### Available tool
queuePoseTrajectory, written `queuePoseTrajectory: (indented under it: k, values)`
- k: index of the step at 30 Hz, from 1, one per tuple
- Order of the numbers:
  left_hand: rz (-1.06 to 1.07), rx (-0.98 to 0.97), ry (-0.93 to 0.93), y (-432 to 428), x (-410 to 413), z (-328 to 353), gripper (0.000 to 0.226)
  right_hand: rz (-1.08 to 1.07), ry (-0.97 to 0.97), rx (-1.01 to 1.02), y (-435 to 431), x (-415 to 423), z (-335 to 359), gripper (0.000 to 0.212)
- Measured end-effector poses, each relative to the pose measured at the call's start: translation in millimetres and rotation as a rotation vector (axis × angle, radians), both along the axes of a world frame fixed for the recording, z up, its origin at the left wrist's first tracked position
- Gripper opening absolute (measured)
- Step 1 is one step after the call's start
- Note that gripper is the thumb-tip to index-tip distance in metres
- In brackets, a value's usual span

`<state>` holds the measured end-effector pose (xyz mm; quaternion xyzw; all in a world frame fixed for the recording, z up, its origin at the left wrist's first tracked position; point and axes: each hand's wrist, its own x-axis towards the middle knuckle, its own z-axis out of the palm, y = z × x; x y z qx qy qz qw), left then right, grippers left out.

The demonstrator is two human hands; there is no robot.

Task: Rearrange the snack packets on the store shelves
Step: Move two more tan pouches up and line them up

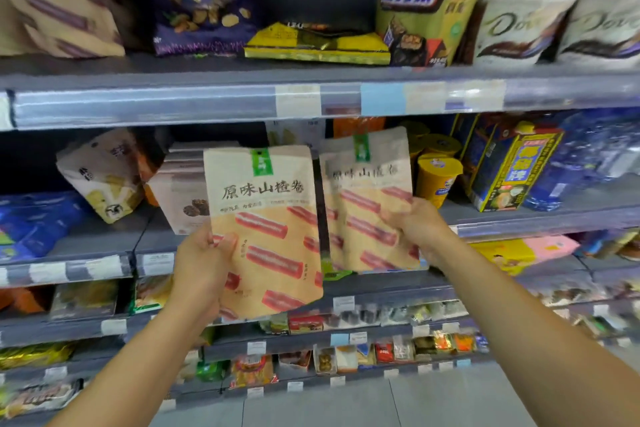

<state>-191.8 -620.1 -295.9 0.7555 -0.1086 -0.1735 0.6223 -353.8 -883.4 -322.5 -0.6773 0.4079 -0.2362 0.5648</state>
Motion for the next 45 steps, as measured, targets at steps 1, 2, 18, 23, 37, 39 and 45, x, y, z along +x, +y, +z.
queuePoseTrajectory:
  k: [1, 2, 18, 23, 37, 39, 45]
  values:
    - [-0.004, -0.004, 0.001, 10.1, -3.3, 5.3, 0.02, 0.018, 0.002, 0.009, 10.2, -10.7, 5.3, 0.016]
    - [0.0, -0.008, -0.002, 19.0, -6.0, 10.6, 0.017, 0.034, 0.0, 0.021, 20.5, -20.9, 11.4, 0.018]
    - [0.211, -0.1, -0.187, 130.9, -79.1, 97.1, 0.021, 0.113, -0.319, 0.166, 122.2, -101.8, 113.3, 0.018]
    - [0.294, -0.108, -0.174, 170.3, -89.1, 103.9, 0.021, 0.136, -0.359, 0.189, 147.5, -103.7, 118.9, 0.023]
    - [0.376, -0.236, -0.174, 296.6, -28.8, 127.9, 0.017, 0.308, -0.345, 0.2, 248.5, -41.3, 168.2, 0.024]
    - [0.363, -0.236, -0.174, 317.0, -15.5, 134.9, 0.016, 0.311, -0.337, 0.193, 268.2, -23.9, 174.0, 0.024]
    - [0.333, -0.273, -0.204, 363.5, 38.4, 151.4, 0.024, 0.233, -0.342, 0.147, 329.2, 43.8, 181.6, 0.021]
